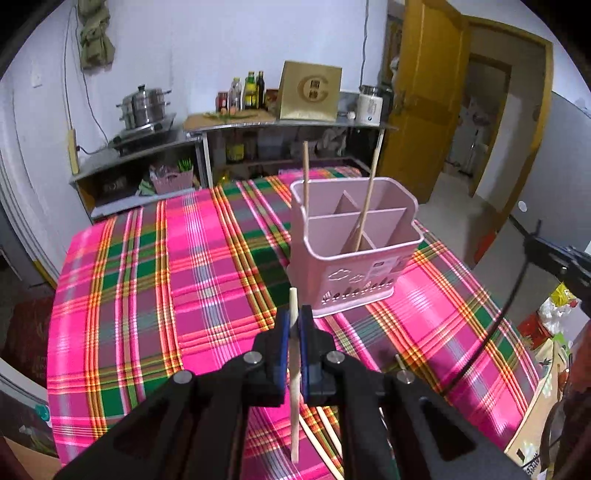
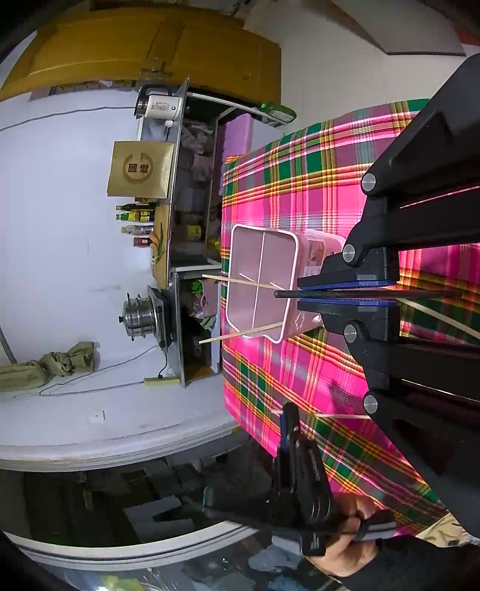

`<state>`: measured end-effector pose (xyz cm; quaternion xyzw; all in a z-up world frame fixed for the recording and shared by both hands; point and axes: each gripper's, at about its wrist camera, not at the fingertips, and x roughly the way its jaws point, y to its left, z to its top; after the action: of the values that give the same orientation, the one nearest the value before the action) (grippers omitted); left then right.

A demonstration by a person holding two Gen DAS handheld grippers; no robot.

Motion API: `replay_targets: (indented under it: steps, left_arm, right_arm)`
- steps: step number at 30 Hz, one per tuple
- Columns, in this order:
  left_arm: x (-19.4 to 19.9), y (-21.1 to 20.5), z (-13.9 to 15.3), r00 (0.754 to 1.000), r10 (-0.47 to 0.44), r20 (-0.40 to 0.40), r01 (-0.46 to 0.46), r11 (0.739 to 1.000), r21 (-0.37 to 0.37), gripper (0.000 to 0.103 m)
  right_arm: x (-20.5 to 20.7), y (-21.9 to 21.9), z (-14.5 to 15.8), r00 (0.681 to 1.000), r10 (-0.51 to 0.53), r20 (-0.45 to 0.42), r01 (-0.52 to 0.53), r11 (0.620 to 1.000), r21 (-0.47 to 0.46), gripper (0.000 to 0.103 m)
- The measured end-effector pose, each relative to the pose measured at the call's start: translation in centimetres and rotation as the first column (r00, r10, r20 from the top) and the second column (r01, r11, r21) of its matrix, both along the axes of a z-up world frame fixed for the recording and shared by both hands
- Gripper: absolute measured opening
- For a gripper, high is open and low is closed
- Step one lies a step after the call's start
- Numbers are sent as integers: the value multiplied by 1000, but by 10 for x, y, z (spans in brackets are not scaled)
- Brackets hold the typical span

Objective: Organize utensils
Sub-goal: 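Carry the held chopsticks up toward the pink basket with both tools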

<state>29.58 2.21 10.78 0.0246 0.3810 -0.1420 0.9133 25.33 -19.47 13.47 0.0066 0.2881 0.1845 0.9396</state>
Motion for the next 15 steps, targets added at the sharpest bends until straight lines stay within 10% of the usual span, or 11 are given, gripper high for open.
replay_targets:
  steps: [15]
  left_arm:
    - [-32,-2,29,997,-24,71,26,999,-40,6]
  right_arm:
    - [-10,2,12,1000,3,25,-3,1000,-3,4]
